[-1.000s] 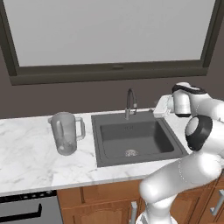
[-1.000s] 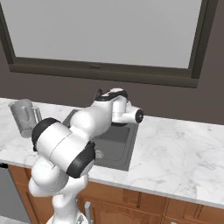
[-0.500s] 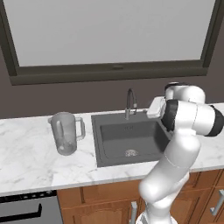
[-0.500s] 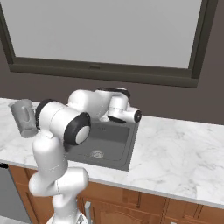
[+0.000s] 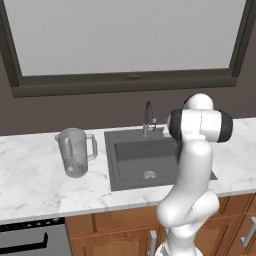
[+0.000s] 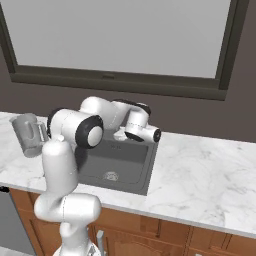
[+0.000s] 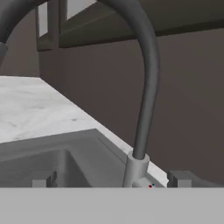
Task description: Turn on the sink faucet and place the jug under the water for a few seconds to fill it up.
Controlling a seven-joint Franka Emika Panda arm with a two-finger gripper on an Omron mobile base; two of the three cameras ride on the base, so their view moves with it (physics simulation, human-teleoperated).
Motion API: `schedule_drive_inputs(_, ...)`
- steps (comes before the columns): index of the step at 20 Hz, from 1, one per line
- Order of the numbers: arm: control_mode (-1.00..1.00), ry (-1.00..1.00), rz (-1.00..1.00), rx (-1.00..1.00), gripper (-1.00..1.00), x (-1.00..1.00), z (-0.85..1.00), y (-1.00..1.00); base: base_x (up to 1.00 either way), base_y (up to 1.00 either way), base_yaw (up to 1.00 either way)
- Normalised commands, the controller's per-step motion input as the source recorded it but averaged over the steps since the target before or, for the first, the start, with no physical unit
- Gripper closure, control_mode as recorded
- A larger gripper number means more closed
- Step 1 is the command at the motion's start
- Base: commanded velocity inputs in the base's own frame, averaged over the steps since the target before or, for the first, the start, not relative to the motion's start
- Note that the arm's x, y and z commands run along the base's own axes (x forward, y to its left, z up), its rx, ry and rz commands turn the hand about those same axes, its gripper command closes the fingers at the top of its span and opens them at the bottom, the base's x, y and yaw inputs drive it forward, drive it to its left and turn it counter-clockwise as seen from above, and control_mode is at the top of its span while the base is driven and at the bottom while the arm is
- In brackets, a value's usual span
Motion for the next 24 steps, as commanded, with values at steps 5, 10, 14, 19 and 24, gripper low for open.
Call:
schedule_drive_inputs(5, -1.00, 0.00, 0.00, 0.00, -1.00, 0.35, -0.22, 0.14, 0.00, 0.00, 0.00)
schedule_drive_inputs(10, -1.00, 0.00, 0.00, 0.00, -1.00, 0.30, -0.09, 0.00, 0.00, 0.00, 0.00)
schedule_drive_inputs(14, -1.00, 0.00, 0.00, 0.00, -1.00, 0.26, -0.08, 0.00, 0.00, 0.00, 0.00)
schedule_drive_inputs(19, -1.00, 0.00, 0.00, 0.00, -1.00, 0.24, -0.08, 0.00, 0.00, 0.00, 0.00)
schedule_drive_inputs(24, -1.00, 0.00, 0.00, 0.00, -1.00, 0.28, -0.22, 0.00, 0.00, 0.00, 0.00)
